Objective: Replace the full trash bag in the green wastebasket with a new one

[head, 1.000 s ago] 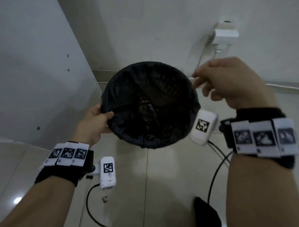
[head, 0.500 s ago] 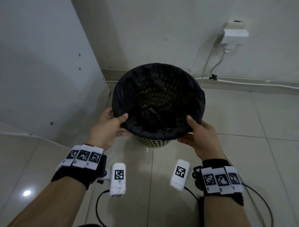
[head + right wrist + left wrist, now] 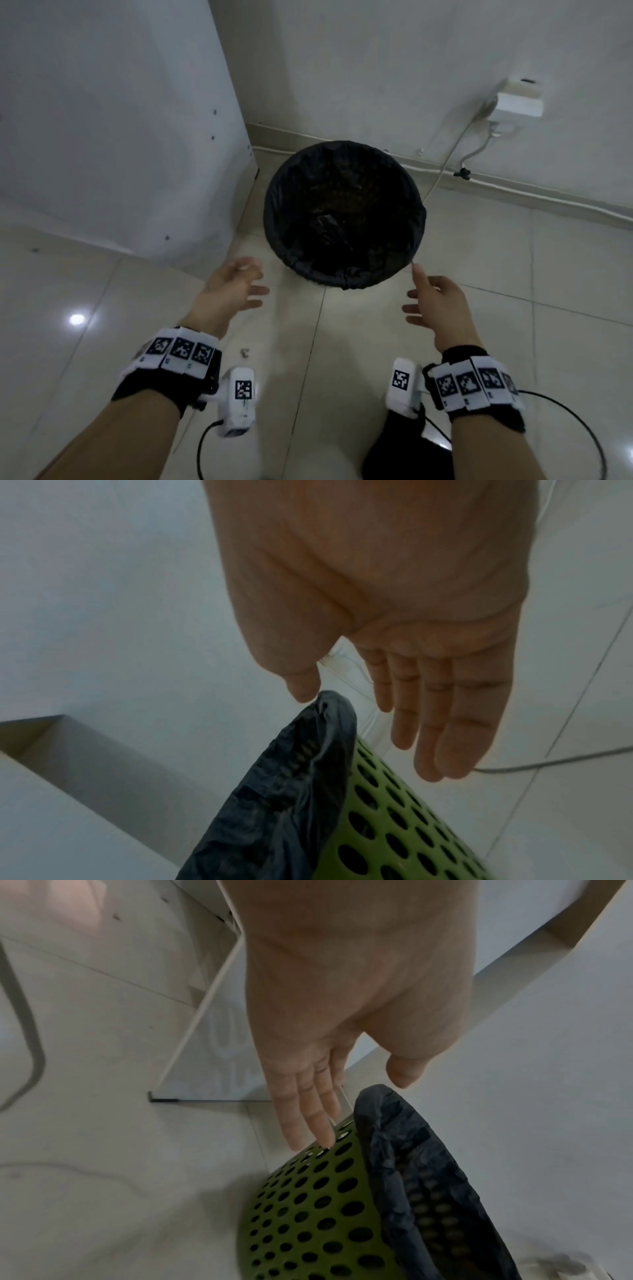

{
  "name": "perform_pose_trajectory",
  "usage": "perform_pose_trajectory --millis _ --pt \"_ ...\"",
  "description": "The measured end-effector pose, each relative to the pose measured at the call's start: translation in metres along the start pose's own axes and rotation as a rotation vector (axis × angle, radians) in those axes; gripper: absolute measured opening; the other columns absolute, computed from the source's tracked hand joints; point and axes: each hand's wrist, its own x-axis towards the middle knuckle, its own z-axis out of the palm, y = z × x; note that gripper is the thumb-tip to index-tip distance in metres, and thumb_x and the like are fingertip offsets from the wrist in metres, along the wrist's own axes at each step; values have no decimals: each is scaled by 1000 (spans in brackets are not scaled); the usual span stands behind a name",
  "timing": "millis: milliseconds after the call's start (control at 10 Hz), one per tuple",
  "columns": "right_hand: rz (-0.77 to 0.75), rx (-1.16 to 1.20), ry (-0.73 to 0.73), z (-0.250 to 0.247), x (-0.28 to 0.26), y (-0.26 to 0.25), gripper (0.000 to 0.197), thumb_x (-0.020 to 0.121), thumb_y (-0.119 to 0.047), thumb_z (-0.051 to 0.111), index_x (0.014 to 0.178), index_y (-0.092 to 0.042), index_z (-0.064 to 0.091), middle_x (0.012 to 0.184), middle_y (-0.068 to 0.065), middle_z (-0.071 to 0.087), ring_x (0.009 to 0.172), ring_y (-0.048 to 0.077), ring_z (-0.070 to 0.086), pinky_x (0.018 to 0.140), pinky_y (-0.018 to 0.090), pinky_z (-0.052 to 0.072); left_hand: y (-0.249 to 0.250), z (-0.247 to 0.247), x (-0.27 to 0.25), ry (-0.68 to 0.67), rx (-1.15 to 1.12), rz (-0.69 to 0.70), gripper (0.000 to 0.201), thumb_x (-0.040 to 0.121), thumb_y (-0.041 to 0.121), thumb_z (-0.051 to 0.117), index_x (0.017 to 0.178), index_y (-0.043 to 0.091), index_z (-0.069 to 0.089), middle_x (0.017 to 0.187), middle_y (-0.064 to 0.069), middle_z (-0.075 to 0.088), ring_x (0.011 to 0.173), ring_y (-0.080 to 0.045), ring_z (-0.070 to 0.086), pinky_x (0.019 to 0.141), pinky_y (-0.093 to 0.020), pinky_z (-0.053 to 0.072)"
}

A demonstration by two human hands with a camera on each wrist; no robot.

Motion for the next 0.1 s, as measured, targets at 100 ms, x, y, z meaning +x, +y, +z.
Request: perform_pose_trajectory --millis 100 --pt "-48 -115 -17 -31 -49 -7 36 95 -46 60 109 -12 61 93 8 72 77 28 73 72 44 62 3 -18 -57 -52 180 -19 26 94 29 62 115 15 60 106 -12 67 81 -24 69 74 -39 55"
